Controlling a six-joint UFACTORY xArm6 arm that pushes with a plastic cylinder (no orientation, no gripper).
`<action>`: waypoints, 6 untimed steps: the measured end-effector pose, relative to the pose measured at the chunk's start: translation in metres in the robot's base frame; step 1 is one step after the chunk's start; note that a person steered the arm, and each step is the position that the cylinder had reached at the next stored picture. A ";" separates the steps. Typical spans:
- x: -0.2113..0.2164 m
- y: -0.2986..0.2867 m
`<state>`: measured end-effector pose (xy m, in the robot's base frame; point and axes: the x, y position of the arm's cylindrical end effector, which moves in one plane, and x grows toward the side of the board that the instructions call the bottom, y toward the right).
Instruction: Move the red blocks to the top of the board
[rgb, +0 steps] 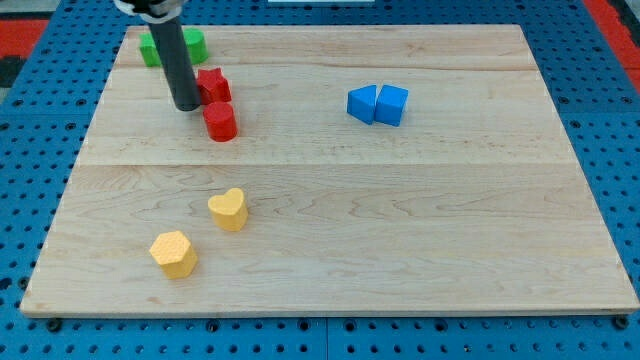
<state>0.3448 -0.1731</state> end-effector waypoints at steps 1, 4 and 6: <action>-0.019 0.015; -0.065 0.117; -0.035 0.166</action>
<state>0.3100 -0.0071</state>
